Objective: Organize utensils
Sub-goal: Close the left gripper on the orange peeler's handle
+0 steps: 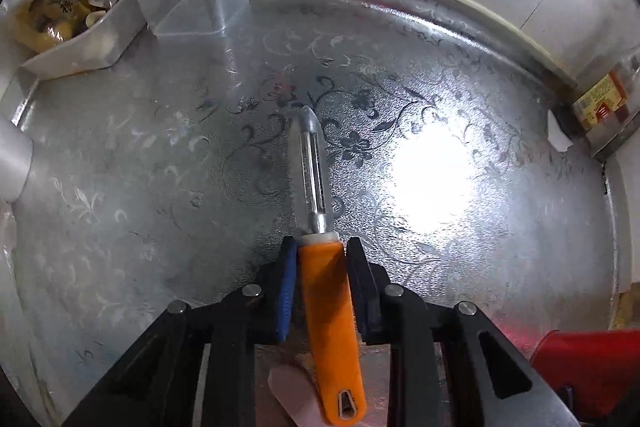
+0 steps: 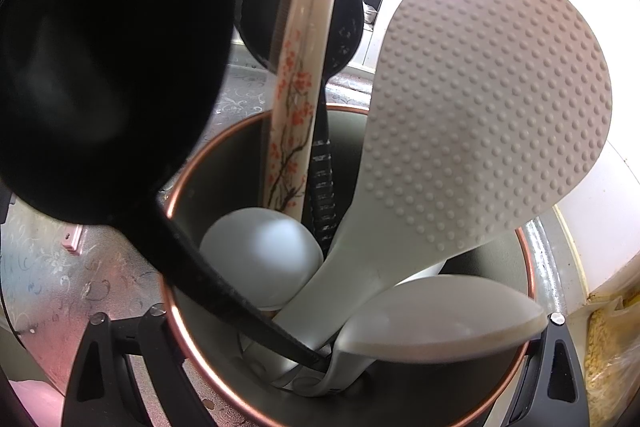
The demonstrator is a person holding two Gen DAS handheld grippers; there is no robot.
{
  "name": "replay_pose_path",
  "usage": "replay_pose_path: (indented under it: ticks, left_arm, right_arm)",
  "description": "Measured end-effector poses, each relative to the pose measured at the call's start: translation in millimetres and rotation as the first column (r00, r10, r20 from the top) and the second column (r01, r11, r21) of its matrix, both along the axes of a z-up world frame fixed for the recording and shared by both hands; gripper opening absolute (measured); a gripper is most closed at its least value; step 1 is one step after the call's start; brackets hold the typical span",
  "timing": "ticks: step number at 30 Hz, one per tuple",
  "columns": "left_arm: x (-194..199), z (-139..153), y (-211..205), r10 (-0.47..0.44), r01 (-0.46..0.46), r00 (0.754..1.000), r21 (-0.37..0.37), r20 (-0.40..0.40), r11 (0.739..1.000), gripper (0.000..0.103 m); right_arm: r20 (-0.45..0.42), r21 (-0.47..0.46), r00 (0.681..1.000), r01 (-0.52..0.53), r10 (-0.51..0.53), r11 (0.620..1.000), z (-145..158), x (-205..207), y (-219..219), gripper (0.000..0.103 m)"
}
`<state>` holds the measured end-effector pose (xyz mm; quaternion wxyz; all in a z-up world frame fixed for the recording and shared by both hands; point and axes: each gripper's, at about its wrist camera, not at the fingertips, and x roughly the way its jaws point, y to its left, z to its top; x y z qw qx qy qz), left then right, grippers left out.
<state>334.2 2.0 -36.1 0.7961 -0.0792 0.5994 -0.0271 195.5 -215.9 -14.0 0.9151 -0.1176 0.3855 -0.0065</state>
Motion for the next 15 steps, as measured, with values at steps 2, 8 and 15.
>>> replay_pose_path:
  ticks: [2, 8, 15]
  left_arm:
    - [-7.4, 1.4, 6.5, 0.019, -0.018, 1.000, -0.031, 0.011, 0.999, 0.026]
    - [-28.7, 11.1, 26.2, 0.088, -0.078, 0.994, -0.137, 0.070, 0.987, 0.025]
    - [-52.1, 50.0, 38.3, 0.121, -0.074, 0.971, -0.222, 0.204, 0.972, 0.025]
  right_arm:
    - [-0.001, 0.000, 1.000, 0.000, 0.000, 1.000, 0.1, -0.2, -0.2, 0.097]
    - [-0.001, 0.000, 1.000, 0.000, 0.000, 1.000, 0.1, -0.3, -0.5, 0.097]
    - [-0.001, 0.000, 1.000, -0.001, 0.001, 1.000, 0.0, -0.4, -0.5, 0.097]
